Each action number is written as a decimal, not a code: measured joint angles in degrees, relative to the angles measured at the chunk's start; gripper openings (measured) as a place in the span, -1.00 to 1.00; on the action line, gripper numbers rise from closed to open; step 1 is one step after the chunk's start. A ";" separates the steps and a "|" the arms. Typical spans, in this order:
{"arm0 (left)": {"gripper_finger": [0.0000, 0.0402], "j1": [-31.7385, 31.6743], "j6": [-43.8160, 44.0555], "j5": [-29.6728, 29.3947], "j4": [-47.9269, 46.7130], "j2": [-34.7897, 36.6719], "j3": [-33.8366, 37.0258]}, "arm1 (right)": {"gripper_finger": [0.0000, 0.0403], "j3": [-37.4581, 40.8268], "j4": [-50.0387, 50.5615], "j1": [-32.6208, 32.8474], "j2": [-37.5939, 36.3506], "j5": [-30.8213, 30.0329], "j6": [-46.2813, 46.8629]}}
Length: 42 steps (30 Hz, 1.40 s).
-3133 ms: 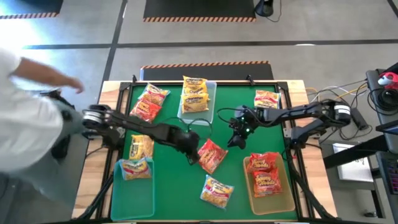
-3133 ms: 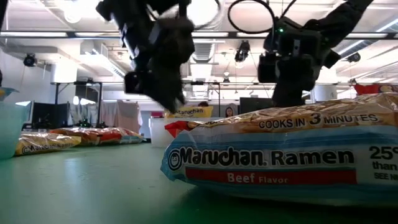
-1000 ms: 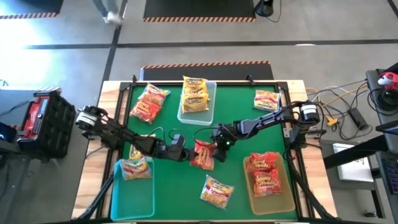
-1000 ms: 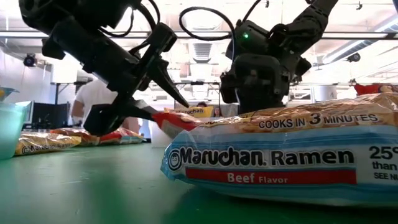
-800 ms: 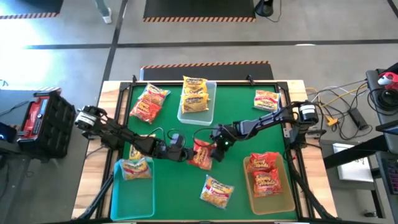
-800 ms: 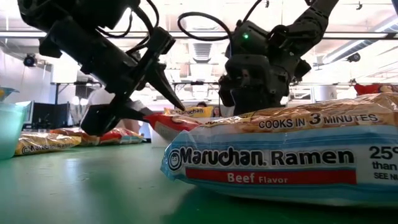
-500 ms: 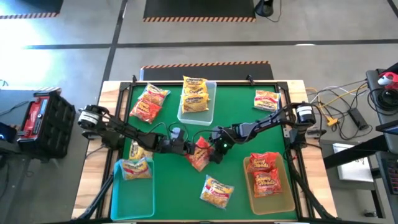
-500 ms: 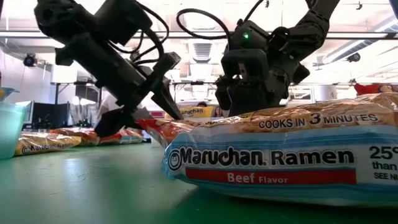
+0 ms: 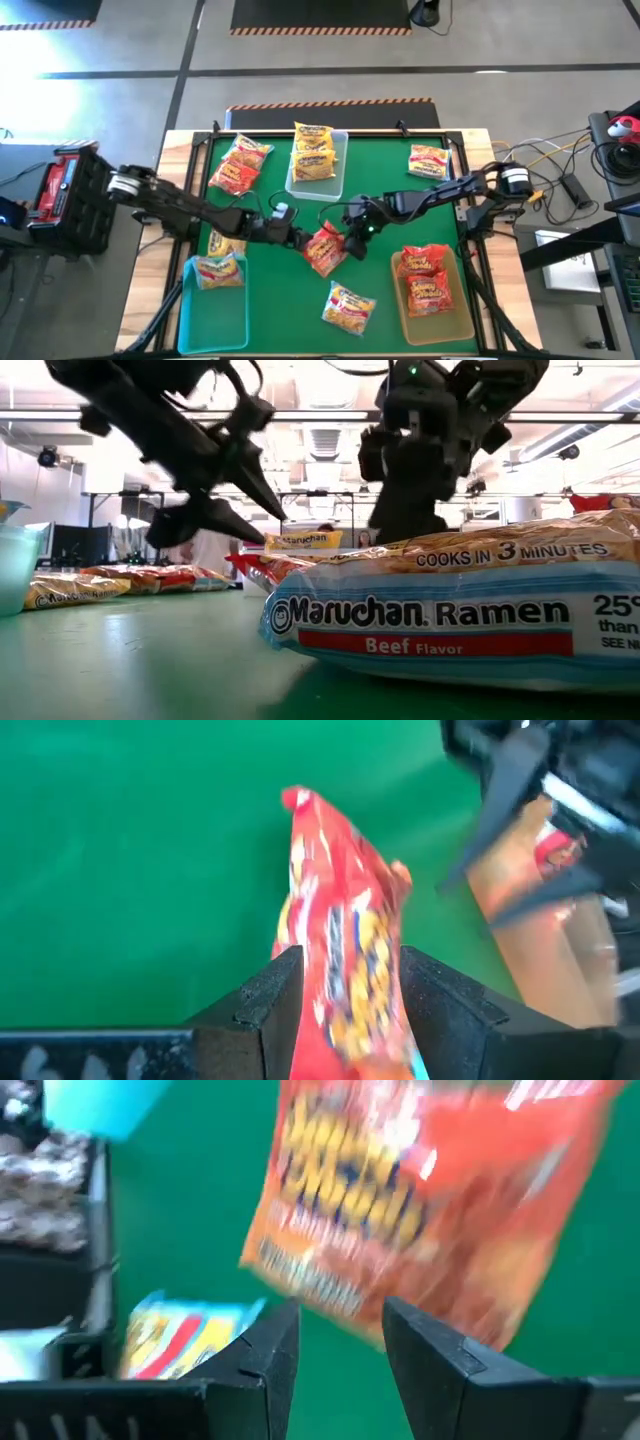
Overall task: Sort Maruchan noodles
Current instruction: Put the bottom orange noodle pack into the orange bin
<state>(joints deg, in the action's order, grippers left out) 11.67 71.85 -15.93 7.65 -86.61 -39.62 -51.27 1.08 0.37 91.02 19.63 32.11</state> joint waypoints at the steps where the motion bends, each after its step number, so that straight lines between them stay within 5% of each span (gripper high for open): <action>1: -0.26 0.87 1.92 -0.06 -1.67 1.23 0.00 | -0.33 -0.04 -0.04 -0.03 0.02 -2.80 -1.07; 5: -0.26 5.32 13.37 -2.41 -5.75 4.05 0.00 | -0.33 0.00 -0.07 -0.76 2.53 -9.55 -6.02; 14: -0.26 12.67 33.37 -6.64 -3.85 -1.63 -1.27 | -0.33 -0.06 -1.30 -1.52 6.43 -7.35 -6.22; 26: -0.26 11.93 33.75 -9.21 -6.24 -13.05 -8.34 | -0.33 -0.08 -1.03 -0.59 7.08 -1.12 -2.11; 42: -0.26 12.01 34.36 -7.80 -5.87 -15.11 -8.61 | -0.33 -0.04 -1.79 0.14 7.21 -1.70 0.50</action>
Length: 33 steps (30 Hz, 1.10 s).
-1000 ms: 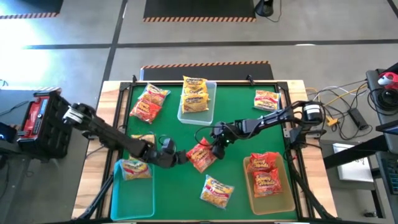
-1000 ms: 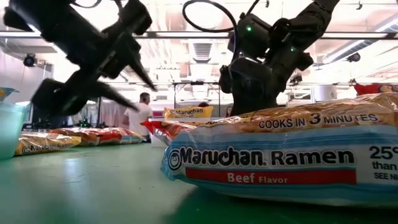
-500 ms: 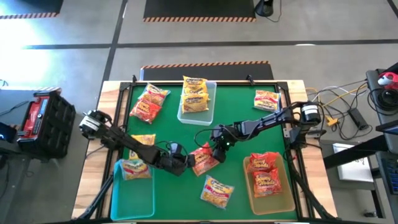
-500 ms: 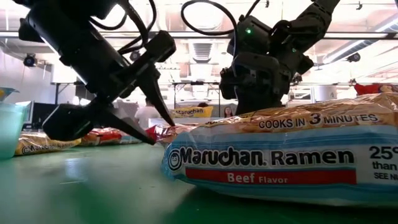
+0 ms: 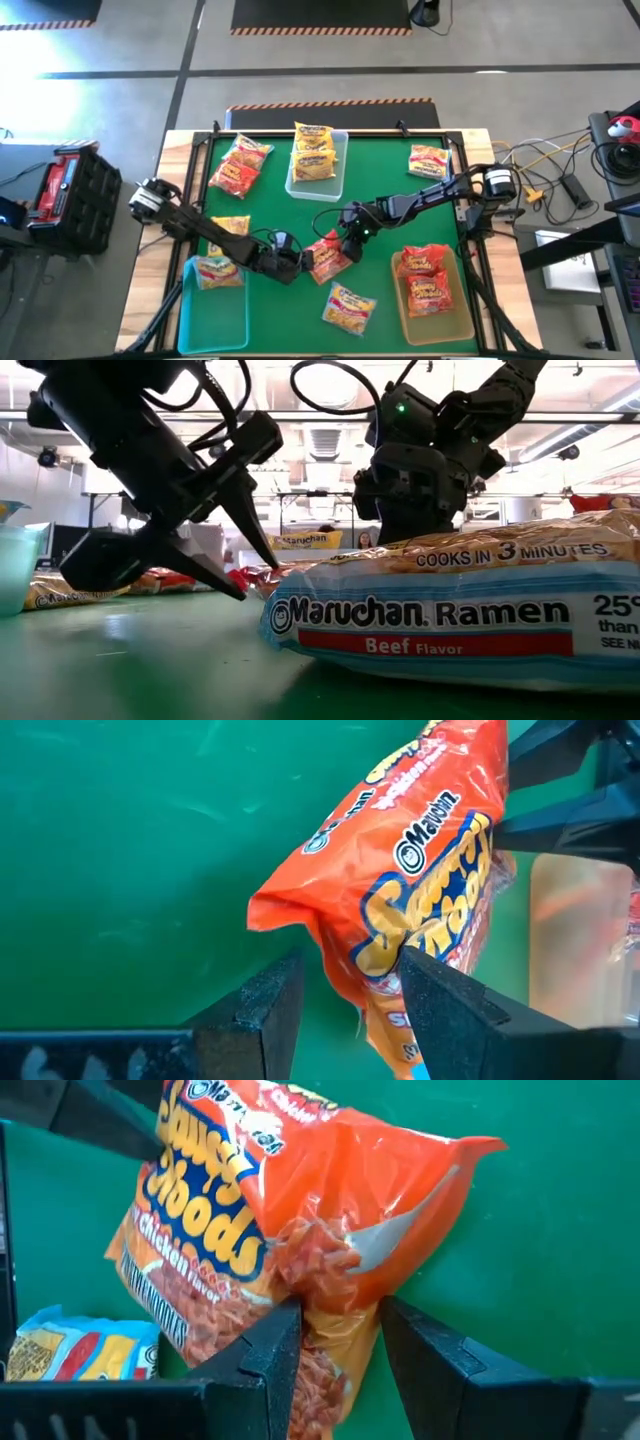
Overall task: Sort Maruchan noodles
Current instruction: Put the bottom orange noodle pack into the orange bin
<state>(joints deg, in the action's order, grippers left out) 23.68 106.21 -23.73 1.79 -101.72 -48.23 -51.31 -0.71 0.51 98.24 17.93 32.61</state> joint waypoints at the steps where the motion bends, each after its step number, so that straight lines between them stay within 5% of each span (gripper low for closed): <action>1: -0.26 -0.13 -0.54 -0.30 0.80 -0.38 0.00 | -0.33 0.02 -0.04 -0.02 0.00 -0.10 0.19; 18: -0.26 -2.03 -14.87 -6.69 7.24 -1.63 0.39 | -0.33 0.17 0.24 0.15 0.04 -0.33 1.93; 33: -0.06 -0.73 -9.01 -1.42 8.57 -1.58 0.68 | -0.33 0.53 -0.24 0.42 0.04 0.50 5.21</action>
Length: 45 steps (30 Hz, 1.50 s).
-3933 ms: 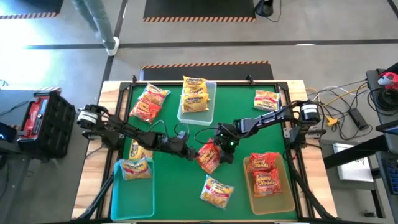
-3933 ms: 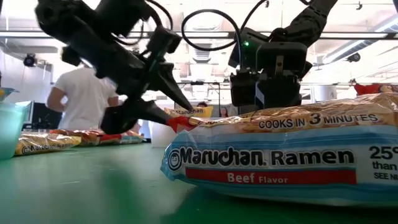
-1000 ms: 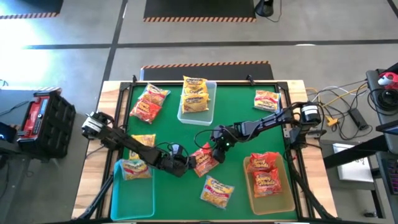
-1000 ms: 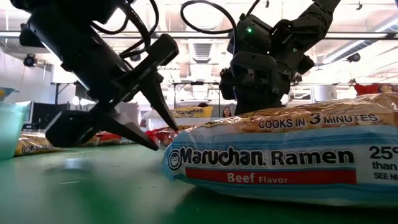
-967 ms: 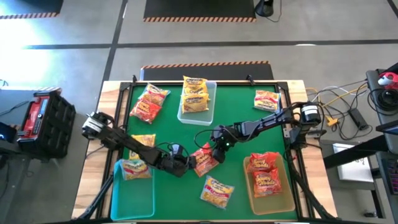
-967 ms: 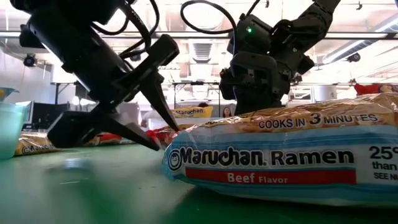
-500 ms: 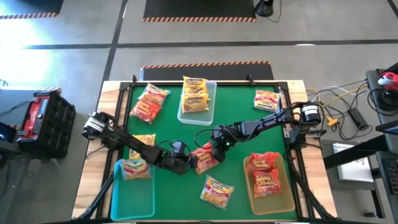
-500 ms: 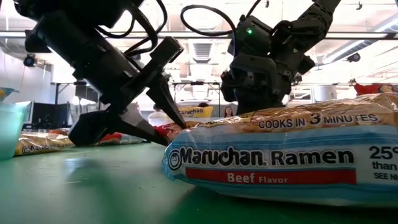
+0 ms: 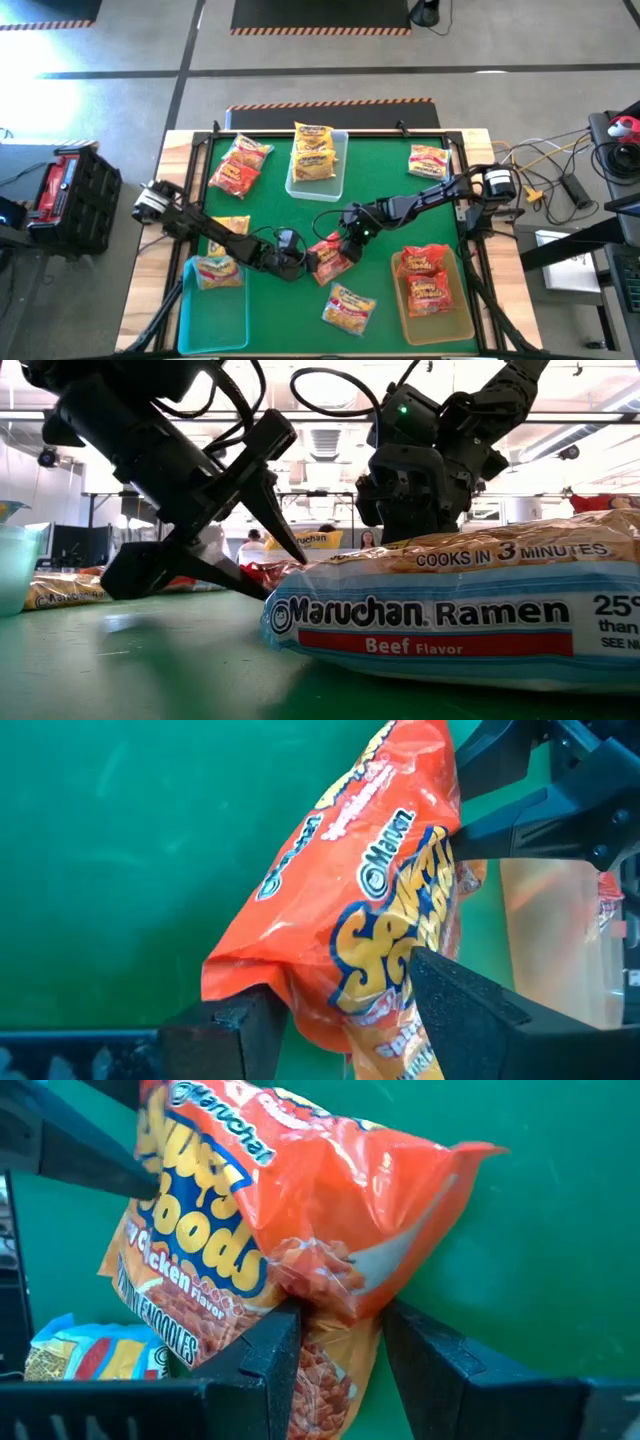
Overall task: Sort Maruchan noodles
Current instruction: Put the bottom orange noodle pack into the orange bin
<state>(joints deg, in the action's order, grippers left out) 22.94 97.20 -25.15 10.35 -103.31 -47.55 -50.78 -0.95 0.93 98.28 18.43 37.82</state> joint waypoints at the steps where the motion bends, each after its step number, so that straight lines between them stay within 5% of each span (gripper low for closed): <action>1: -0.06 0.39 0.79 -0.41 -0.31 0.00 0.02 | -0.33 0.06 -0.02 0.00 0.00 -0.02 0.40; 12: -0.05 0.93 -1.54 -3.14 1.17 -0.83 0.46 | -0.33 0.21 -2.05 0.14 0.00 -0.56 5.76; 28: -0.06 -0.44 -10.26 -10.41 16.38 -4.81 3.06 | -0.33 0.54 -2.05 1.97 0.00 -0.46 7.45; 45: -0.36 -0.51 -11.43 -8.49 18.61 -5.57 3.36 | -0.33 0.30 3.44 1.18 -9.50 1.59 3.18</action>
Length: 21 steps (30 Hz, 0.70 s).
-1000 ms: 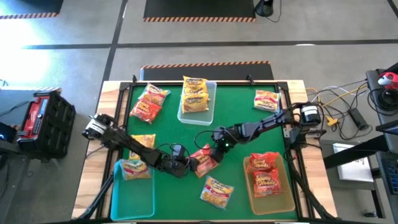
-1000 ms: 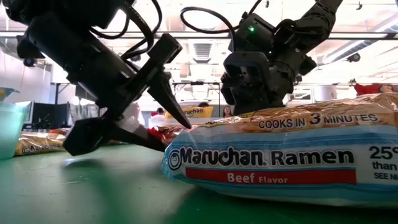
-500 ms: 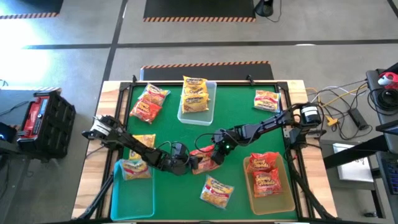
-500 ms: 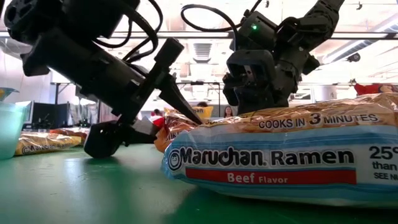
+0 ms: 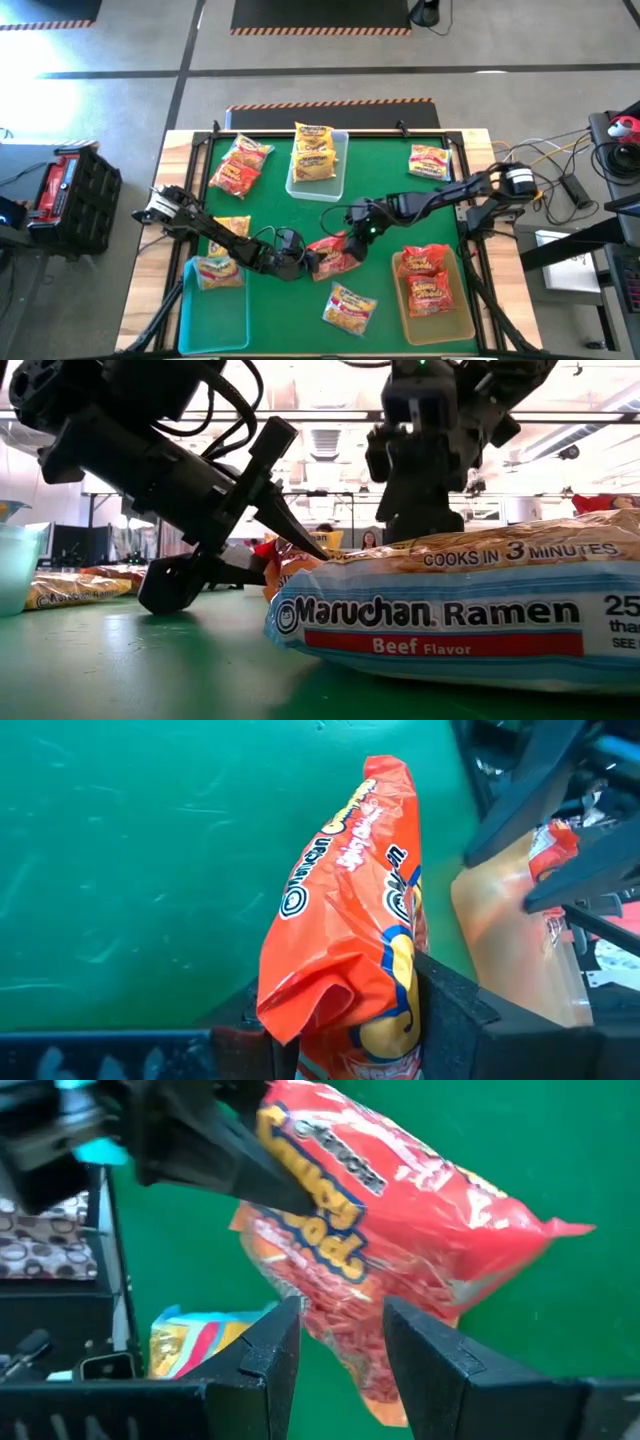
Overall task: Sort Maruchan noodles
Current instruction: Put the bottom orange noodle pack into the orange bin
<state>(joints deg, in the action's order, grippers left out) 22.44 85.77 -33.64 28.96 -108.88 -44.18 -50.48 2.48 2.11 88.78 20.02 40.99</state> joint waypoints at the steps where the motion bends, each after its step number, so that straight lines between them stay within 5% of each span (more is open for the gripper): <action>1: -0.36 0.00 -0.40 0.06 0.01 0.01 0.00 | -0.33 0.00 0.01 0.00 -0.56 0.02 -0.46; 21: -0.38 -1.09 -22.98 5.68 7.97 0.07 1.91 | -0.33 -3.71 9.17 -0.54 -2.68 -3.10 -1.67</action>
<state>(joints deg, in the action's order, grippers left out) 21.35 62.79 -27.96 36.93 -108.81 -42.27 -54.18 11.65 1.57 86.10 16.92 39.32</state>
